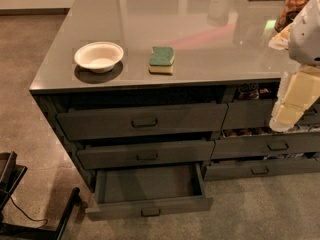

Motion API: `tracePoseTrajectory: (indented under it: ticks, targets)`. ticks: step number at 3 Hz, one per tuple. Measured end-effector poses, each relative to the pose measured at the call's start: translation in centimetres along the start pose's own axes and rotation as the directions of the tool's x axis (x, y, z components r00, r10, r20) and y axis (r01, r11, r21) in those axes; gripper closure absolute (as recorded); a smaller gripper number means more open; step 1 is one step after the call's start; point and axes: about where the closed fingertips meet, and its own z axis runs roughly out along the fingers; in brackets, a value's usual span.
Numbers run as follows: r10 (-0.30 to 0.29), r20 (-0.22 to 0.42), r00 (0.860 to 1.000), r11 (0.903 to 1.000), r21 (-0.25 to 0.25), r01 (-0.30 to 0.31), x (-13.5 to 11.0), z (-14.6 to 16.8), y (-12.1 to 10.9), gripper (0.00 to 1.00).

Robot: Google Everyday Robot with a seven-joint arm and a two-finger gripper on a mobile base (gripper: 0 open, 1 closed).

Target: Close bottom drawer

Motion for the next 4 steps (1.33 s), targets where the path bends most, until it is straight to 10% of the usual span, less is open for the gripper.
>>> tracePoseTrajectory:
  ticks: [2, 4]
  targets:
    - [0.016, 0.035, 0.999, 0.9996, -0.023, -0.016, 0.6, 2.9, 1.1, 0.19]
    - [0.113, 0.223, 0.968, 0.9786, -0.194, -0.069, 1.3, 18.7, 7.6, 0.66]
